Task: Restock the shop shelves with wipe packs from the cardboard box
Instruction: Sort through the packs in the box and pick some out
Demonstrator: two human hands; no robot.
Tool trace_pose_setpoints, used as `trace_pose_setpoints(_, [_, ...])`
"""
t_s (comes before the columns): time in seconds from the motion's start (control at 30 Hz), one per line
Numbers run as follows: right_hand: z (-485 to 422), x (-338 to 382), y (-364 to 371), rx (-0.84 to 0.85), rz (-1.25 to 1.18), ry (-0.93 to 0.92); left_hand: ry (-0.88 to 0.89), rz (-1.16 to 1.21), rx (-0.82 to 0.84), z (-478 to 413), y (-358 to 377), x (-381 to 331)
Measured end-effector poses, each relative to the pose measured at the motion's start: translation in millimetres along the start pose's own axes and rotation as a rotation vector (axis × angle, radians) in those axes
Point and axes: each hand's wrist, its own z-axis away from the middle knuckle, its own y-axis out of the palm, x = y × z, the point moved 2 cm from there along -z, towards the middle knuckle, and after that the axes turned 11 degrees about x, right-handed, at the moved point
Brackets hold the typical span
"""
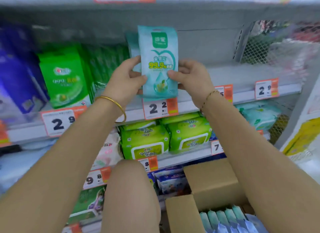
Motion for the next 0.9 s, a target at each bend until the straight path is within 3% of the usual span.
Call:
trace_pose_setpoints(0.17, [-45, 3, 16, -0.08, 0.119, -0.041, 0.025, -0.159, -0.167, -34, -20, 5])
trace_pose_setpoints(0.43, [-48, -27, 23, -0.115, 0.714, 0.027, -0.063, -0.271, -0.289, -38, -15, 38])
trace_pose_setpoints(0.77, [-56, -25, 24, -0.096, 0.819, 0.124, -0.099, -0.327, -0.341, -38, -14, 36])
trace_pose_setpoints(0.9, [-28, -16, 12, -0.172, 0.815, 0.055, 0.13, -0.398, -0.46, -22, -2, 26])
